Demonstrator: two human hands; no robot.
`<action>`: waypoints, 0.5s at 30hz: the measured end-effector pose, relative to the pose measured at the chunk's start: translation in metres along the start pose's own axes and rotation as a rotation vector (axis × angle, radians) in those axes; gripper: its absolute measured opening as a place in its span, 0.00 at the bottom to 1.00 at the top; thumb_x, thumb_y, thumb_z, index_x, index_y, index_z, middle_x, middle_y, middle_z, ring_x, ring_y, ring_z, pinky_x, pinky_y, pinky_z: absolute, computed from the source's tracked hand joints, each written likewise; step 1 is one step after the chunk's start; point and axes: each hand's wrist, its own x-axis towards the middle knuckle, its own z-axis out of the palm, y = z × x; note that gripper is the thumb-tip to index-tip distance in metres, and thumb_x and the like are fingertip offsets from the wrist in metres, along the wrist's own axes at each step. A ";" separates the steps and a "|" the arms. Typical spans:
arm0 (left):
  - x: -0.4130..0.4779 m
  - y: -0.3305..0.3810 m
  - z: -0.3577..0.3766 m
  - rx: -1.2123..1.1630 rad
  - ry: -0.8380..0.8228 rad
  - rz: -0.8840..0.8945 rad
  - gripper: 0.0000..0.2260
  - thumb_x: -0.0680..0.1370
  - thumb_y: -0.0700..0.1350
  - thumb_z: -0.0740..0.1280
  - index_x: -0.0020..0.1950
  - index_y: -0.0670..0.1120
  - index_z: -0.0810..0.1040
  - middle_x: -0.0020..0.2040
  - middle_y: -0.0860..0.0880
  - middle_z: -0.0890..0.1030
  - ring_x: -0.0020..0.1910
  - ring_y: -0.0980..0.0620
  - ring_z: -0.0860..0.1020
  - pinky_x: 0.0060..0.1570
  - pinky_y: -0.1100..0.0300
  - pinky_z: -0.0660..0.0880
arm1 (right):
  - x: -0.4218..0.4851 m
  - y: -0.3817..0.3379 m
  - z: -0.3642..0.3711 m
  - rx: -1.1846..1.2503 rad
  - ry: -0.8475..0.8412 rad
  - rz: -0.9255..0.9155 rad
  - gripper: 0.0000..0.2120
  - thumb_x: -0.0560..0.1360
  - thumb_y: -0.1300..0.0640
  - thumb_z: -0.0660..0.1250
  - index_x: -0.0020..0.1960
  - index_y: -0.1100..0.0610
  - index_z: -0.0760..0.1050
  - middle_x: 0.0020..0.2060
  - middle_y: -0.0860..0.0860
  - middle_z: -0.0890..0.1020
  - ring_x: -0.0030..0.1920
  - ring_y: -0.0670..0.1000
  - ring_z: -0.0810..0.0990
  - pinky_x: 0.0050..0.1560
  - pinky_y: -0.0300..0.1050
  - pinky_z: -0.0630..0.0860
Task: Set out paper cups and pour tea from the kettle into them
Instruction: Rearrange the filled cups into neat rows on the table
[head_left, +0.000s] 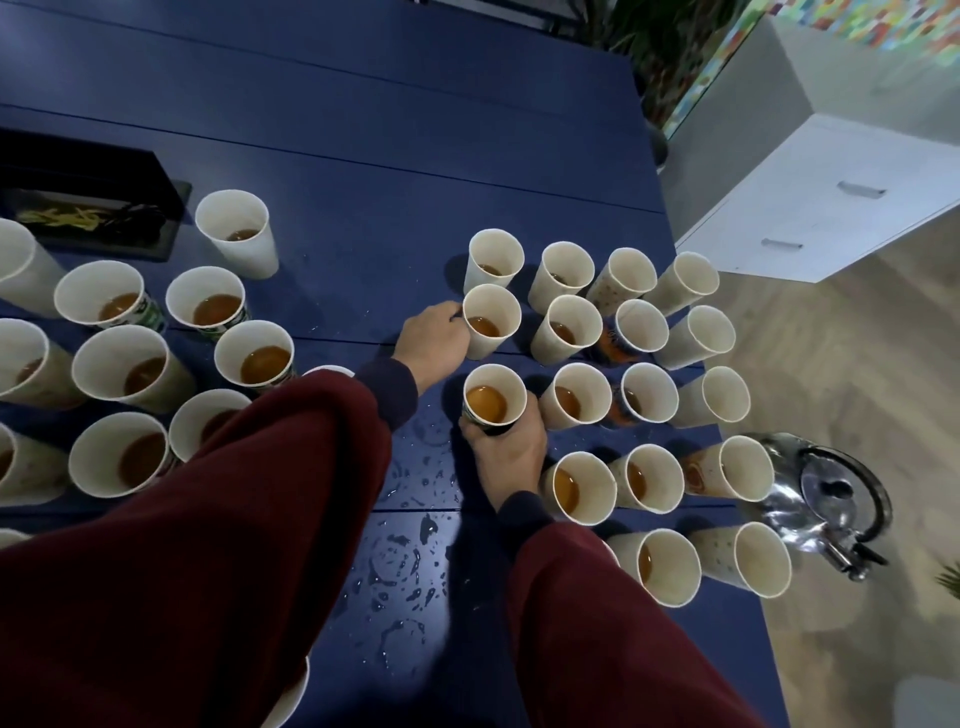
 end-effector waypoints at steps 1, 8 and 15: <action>0.000 -0.001 0.000 -0.001 -0.004 -0.013 0.22 0.73 0.48 0.52 0.60 0.48 0.78 0.58 0.43 0.80 0.57 0.37 0.78 0.60 0.42 0.76 | -0.001 0.000 -0.001 0.001 -0.006 0.004 0.23 0.64 0.54 0.80 0.54 0.52 0.73 0.51 0.51 0.80 0.54 0.56 0.78 0.56 0.56 0.76; -0.008 -0.005 0.001 -0.038 -0.054 -0.051 0.22 0.75 0.45 0.56 0.68 0.51 0.75 0.62 0.44 0.79 0.61 0.38 0.77 0.62 0.42 0.76 | 0.000 -0.001 -0.007 0.026 -0.067 0.022 0.28 0.66 0.57 0.81 0.59 0.50 0.68 0.55 0.49 0.79 0.56 0.50 0.77 0.59 0.49 0.75; -0.009 -0.007 -0.002 -0.030 -0.003 -0.091 0.20 0.77 0.40 0.59 0.69 0.46 0.74 0.64 0.42 0.78 0.62 0.39 0.77 0.63 0.45 0.76 | -0.002 -0.009 -0.017 0.008 -0.107 0.077 0.32 0.69 0.61 0.79 0.68 0.56 0.67 0.57 0.48 0.75 0.56 0.45 0.72 0.57 0.37 0.66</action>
